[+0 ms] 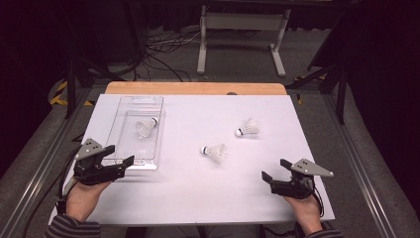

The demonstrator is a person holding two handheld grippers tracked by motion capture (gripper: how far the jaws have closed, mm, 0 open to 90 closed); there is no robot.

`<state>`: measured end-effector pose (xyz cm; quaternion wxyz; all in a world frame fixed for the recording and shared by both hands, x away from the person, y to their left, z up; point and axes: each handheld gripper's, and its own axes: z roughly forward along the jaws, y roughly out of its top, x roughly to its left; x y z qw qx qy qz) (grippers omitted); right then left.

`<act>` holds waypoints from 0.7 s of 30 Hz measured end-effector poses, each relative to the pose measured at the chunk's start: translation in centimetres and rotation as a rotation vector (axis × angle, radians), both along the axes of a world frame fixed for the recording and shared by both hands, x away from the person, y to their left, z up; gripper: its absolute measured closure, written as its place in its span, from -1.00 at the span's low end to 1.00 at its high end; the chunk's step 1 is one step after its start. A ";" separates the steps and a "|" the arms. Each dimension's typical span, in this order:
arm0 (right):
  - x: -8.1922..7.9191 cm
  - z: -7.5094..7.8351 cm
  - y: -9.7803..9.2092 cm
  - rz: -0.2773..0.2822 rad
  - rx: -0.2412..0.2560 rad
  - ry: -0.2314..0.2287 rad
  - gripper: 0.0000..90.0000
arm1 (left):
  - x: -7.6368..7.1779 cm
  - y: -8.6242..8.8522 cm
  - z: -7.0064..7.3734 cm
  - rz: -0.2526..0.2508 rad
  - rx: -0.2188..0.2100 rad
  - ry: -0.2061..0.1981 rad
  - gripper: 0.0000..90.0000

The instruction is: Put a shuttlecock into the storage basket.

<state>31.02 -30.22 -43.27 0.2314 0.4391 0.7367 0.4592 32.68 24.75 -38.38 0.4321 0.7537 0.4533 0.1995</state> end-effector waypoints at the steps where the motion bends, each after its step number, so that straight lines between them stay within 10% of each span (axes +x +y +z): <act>1: 0.0 0.0 0.0 0.002 -0.001 0.000 -0.68 | -0.1 0.0 0.0 -0.003 -0.001 -0.001 -0.50; 21: -0.3 0.1 -0.2 -0.017 -0.003 -0.011 -0.68 | -2.4 0.8 -2.2 0.001 -0.069 -0.074 -0.51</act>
